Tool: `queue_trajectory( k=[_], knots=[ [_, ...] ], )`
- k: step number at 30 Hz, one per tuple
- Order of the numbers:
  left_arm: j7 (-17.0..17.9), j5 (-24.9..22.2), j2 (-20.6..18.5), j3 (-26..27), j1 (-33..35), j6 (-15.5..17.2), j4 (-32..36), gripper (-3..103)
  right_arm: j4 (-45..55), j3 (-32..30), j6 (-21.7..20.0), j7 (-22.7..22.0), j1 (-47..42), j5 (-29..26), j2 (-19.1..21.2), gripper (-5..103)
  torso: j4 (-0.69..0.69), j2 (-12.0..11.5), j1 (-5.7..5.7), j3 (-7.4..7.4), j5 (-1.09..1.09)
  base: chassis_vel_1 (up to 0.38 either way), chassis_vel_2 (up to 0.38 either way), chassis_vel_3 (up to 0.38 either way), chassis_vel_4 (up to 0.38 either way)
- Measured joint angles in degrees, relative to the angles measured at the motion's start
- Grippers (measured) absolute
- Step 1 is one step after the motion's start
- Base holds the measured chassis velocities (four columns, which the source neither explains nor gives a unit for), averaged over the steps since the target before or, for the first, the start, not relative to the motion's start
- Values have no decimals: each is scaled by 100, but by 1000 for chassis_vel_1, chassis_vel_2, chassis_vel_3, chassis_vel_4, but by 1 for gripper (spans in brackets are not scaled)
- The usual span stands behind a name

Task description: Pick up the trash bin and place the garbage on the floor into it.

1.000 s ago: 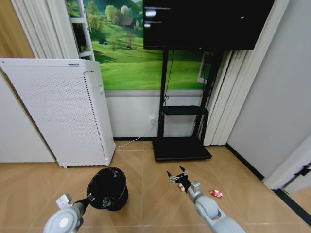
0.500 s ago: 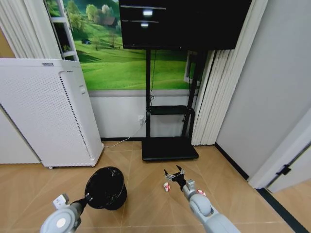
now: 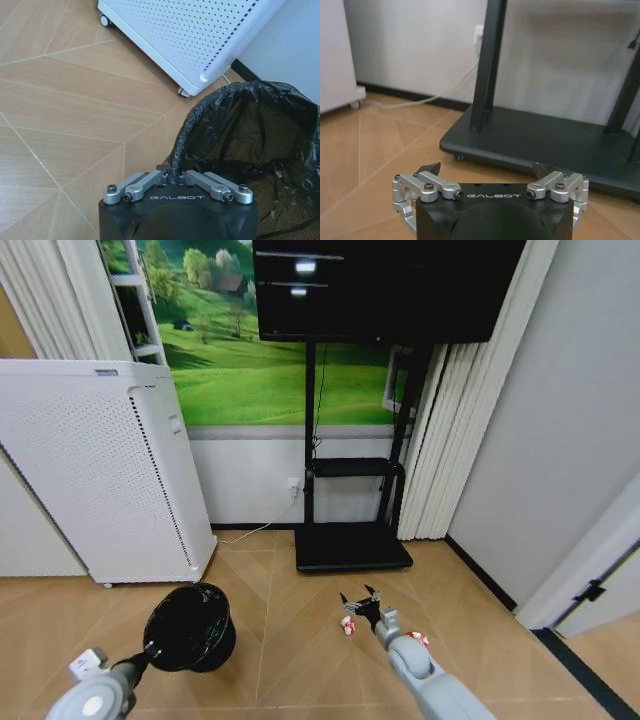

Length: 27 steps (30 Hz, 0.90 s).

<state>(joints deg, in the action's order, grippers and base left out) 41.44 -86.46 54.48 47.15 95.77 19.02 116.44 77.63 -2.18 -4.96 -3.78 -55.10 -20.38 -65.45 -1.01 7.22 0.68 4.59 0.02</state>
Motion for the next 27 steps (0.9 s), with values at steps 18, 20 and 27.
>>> queue_trajectory(
  k=[18,20,27],
  knots=[
    [-805,390,129,400,573,208,-40,2,-2553,618,-242,136,1163,637,-1010,100,-2,0,-1,0,-2,0,0,0,0],
    [-824,388,96,401,556,206,-38,2,-2860,615,-261,90,1346,764,-1122,100,-1,0,-1,0,-2,0,0,0,0],
    [-839,372,60,387,484,179,-38,2,-3445,591,-400,77,1565,987,-1246,100,-2,0,0,0,-2,0,0,0,0]
  ],
)
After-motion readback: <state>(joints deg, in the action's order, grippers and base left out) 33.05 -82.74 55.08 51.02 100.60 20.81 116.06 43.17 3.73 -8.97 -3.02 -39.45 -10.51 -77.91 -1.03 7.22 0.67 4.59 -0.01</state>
